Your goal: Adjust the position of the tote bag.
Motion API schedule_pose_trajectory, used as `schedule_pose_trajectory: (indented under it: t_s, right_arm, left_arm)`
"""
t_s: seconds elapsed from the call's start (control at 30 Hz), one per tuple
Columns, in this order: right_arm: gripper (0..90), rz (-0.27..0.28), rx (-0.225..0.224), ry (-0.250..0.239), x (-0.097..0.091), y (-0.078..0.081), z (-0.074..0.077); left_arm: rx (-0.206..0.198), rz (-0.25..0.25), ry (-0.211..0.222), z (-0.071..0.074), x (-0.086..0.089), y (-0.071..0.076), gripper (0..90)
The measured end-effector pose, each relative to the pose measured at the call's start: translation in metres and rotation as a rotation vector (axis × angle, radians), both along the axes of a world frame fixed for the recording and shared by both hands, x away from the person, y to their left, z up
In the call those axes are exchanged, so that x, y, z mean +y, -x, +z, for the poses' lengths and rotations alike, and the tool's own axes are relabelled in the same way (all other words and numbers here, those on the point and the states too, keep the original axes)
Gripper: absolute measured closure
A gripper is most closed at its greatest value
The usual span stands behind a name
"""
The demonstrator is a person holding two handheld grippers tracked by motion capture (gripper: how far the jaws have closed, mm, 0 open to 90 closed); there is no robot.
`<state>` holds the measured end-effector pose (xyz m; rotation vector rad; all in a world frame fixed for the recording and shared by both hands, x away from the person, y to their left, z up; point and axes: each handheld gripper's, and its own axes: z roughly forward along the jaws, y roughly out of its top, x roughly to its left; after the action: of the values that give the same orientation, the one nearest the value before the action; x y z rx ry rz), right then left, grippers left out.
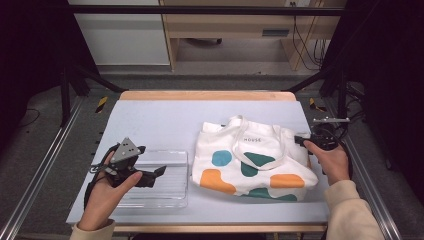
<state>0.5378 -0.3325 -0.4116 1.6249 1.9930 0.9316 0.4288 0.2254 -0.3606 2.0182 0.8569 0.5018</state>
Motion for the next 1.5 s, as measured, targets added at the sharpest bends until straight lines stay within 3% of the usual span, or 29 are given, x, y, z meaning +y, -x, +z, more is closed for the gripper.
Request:
schedule_pose_trajectory:
  t_s: [0.03,0.37,0.53,0.57,0.63,0.77,0.93,1.07,1.37,1.5]
  right_arm:
    - [63.7,0.003,-0.018,-0.008,0.001,0.004,0.002]
    - [77.7,0.0,-0.049,-0.025,0.011,0.02,0.014]
    - [78.3,0.042,-0.127,-0.019,0.026,0.039,0.03]
    - [78.4,0.063,-0.172,-0.029,0.033,0.051,0.036]
    - [78.4,0.078,-0.194,-0.028,0.036,0.058,0.039]
    - [78.5,0.141,-0.287,-0.022,0.05,0.09,0.052]
    - [78.6,0.179,-0.342,-0.035,0.056,0.108,0.055]
    - [78.6,0.215,-0.368,-0.057,0.06,0.124,0.05]
    - [78.7,0.299,-0.4,-0.066,0.062,0.138,0.038]
    - [78.7,0.34,-0.416,-0.086,0.061,0.144,0.033]
  left_arm:
    - [0.002,-0.002,0.002,0.0,0.0,0.0,6.7]
    - [0.013,-0.02,0.007,-0.005,-0.007,0.001,6.8]
    - [0.007,-0.015,-0.018,-0.007,-0.013,0.006,7.1]
    - [0.003,-0.024,-0.017,-0.006,-0.016,0.008,7.1]
    - [-0.001,-0.021,-0.012,-0.005,-0.018,0.008,7.1]
    - [-0.013,-0.026,-0.024,-0.005,-0.028,0.009,7.1]
    - [-0.014,-0.058,-0.068,-0.006,-0.047,0.003,7.1]
    - [-0.015,-0.072,-0.069,-0.005,-0.069,-0.015,7.6]
    - [0.001,-0.118,-0.062,-0.005,-0.114,-0.053,10.4]
    - [-0.003,-0.138,-0.089,0.0,-0.138,-0.071,12.4]
